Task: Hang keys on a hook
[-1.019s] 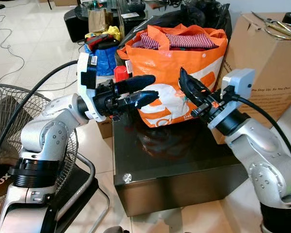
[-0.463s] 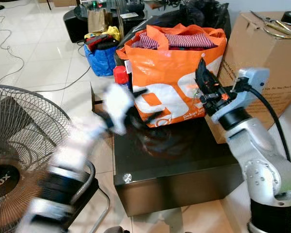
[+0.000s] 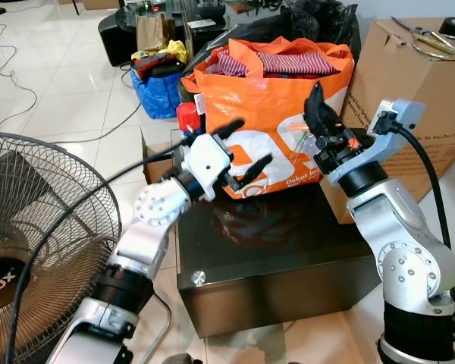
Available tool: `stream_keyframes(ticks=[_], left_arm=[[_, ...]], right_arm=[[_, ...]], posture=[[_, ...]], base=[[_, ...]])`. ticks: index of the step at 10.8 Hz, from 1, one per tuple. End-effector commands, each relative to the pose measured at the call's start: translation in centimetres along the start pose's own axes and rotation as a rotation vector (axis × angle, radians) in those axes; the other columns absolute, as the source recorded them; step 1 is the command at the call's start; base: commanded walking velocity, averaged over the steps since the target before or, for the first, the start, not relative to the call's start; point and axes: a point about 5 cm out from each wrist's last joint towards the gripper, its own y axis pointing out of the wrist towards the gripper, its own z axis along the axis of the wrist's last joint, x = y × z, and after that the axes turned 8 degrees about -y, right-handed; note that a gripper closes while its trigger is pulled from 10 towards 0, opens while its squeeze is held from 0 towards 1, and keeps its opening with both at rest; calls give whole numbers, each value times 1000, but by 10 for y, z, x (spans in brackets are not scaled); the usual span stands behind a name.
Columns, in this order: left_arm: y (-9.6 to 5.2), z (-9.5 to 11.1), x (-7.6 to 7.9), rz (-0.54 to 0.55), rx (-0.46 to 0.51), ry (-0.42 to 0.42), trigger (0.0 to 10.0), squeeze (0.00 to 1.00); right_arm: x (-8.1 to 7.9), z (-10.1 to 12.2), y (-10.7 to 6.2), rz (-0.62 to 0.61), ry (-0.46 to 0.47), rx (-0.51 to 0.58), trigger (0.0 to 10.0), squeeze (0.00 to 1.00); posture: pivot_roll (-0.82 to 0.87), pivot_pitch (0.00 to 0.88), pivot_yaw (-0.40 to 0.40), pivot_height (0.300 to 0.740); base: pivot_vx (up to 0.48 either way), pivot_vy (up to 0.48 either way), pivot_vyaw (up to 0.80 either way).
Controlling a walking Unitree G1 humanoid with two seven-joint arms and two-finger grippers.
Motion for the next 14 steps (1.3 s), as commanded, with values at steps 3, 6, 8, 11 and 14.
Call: stream_keyframes(ticks=[3, 6, 8, 11, 14], left_arm=[[5, 0, 22, -96, 77, -282, 2314, 0], [12, -3, 21, -71, 85, -326, 0, 0], [21, -2, 26, -107, 86, -359, 0, 0], [29, -3, 31, -158, 84, -376, 0, 0], [32, -5, 25, -147, 73, -349, 0, 0]], right_arm=[[1, 4, 0, 8, 3, 10, 0, 0], [1, 7, 1, 32, 6, 18, 0, 0], [1, 7, 2, 41, 4, 19, 0, 0], [1, 9, 2, 48, 2, 23, 0, 0], [-4, 8, 2, 79, 11, 23, 0, 0]], posture=[[-72, 0, 50, 740], [-69, 0, 38, 740], [-73, 0, 36, 740], [-80, 0, 35, 740], [-80, 0, 31, 740]], base=[[0, 0, 0], [0, 0, 0], [0, 0, 0], [0, 0, 0], [0, 0, 0]])
